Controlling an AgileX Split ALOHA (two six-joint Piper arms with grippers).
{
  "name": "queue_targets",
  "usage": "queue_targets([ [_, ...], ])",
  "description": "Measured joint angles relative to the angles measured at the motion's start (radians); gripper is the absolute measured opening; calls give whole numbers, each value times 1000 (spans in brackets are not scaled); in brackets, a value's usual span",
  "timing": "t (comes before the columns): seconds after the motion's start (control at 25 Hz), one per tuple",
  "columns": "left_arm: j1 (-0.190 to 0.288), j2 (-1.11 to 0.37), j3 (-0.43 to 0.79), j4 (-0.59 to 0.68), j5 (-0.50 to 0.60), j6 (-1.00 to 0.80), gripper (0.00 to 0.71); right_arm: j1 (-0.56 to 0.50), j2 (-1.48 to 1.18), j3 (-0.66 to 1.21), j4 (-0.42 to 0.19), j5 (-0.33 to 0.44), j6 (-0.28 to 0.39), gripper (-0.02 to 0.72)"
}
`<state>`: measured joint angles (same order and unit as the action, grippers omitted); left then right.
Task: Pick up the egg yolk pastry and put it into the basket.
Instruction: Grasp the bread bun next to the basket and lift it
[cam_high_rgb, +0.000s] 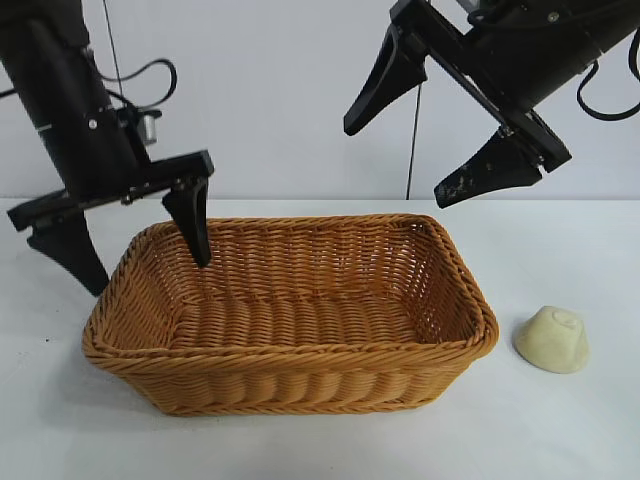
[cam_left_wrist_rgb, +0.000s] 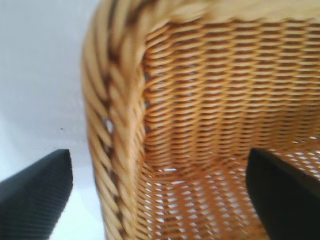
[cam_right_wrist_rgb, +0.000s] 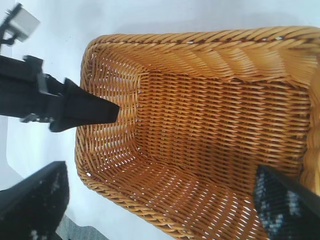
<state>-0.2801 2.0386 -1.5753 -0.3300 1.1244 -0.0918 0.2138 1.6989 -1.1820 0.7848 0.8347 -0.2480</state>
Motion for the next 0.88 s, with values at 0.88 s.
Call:
queue_targets([
  [0.88, 265, -24, -140, 239, 78, -26, 696, 0, 0, 0, 0, 3, 0, 694],
])
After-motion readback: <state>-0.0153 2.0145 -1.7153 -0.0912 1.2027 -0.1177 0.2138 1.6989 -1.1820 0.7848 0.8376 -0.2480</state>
